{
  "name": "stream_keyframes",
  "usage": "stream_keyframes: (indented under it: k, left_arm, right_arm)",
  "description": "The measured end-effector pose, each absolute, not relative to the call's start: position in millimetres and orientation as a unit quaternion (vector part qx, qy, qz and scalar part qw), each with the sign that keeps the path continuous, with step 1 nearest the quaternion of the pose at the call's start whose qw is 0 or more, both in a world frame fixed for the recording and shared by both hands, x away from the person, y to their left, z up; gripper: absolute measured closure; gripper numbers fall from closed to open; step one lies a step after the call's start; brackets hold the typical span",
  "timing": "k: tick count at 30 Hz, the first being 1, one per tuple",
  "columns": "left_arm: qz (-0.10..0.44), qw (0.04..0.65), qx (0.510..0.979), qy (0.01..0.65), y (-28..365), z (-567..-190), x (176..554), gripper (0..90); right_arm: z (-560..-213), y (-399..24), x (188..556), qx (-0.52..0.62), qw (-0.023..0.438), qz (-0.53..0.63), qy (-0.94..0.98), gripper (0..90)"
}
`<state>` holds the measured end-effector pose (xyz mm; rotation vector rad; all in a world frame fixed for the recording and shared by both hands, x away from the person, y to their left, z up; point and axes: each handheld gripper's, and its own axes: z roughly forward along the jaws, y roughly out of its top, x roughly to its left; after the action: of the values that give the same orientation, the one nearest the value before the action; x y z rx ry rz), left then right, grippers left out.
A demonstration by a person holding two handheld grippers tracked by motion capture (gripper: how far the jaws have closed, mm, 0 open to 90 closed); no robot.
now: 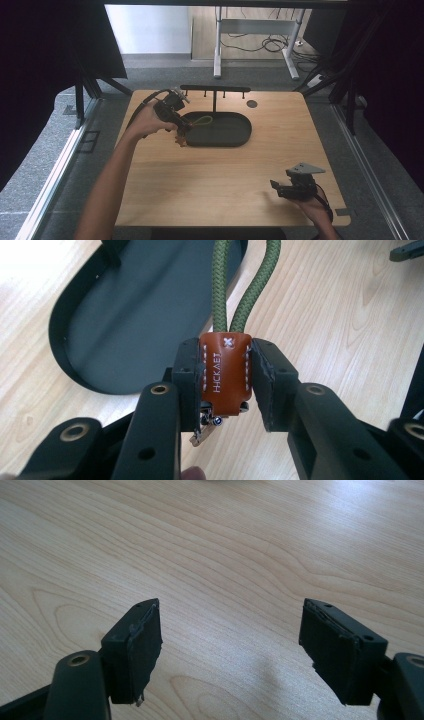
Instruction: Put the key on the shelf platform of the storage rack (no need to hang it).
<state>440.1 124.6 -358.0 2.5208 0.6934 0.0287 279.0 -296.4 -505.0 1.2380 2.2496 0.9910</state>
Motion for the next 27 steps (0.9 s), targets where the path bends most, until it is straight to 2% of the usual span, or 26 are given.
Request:
stream_keyframes:
  k: [13, 27]
  left_arm:
    - [0.013, 0.259, 0.933, 0.248, 111.1, -353.0, 451.8, 66.8]
    - [0.003, 0.254, 0.933, 0.253, 102.6, -365.9, 463.9, 66.8]
  right_arm:
    - [-504.7, -300.8, 278.9, 0.447, 0.191, 0.355, 0.799, 25.8]
    - [-507.0, -299.2, 279.6, 0.446, 0.187, 0.350, 0.802, 25.8]
